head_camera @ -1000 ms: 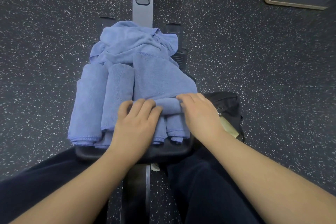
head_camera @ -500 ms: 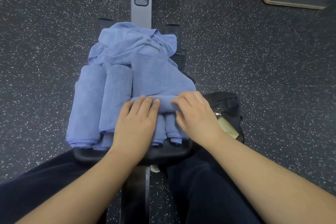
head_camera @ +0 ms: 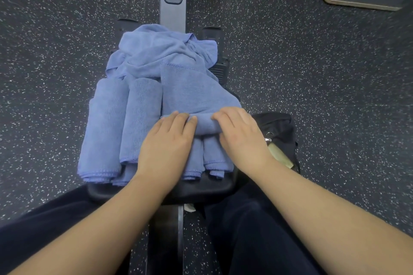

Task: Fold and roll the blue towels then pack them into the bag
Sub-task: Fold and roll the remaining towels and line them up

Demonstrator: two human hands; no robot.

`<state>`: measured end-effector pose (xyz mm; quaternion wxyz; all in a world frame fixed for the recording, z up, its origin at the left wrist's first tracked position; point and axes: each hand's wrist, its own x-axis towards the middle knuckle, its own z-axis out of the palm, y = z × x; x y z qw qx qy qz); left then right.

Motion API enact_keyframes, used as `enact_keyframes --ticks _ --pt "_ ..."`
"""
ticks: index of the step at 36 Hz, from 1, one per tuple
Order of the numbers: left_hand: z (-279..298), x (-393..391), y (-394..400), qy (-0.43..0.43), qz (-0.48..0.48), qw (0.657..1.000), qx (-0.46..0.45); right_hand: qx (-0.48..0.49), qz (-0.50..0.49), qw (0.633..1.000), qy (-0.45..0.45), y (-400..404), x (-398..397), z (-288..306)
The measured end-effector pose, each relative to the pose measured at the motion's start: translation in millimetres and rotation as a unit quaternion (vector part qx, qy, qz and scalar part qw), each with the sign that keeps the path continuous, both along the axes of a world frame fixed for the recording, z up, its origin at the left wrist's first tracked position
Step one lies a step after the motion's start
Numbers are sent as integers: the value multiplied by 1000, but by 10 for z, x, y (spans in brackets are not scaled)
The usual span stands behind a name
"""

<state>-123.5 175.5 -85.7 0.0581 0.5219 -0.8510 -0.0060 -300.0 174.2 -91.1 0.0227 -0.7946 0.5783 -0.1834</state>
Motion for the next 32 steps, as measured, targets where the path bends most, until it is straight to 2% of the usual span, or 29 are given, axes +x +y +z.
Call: enact_keyframes --ticks 9,17,26,32 --pt "-58 -20 -40 38 8 997 -62 4 10 1000 -28 -63 -24 55" --pt "14 58 27 77 -37 993 -79 13 46 998 -38 85 -109 270" --pt "68 158 235 74 -89 991 -70 106 63 992 3 343 -154 391" --pt "45 231 366 53 -113 992 -24 147 58 987 23 495 -97 387"
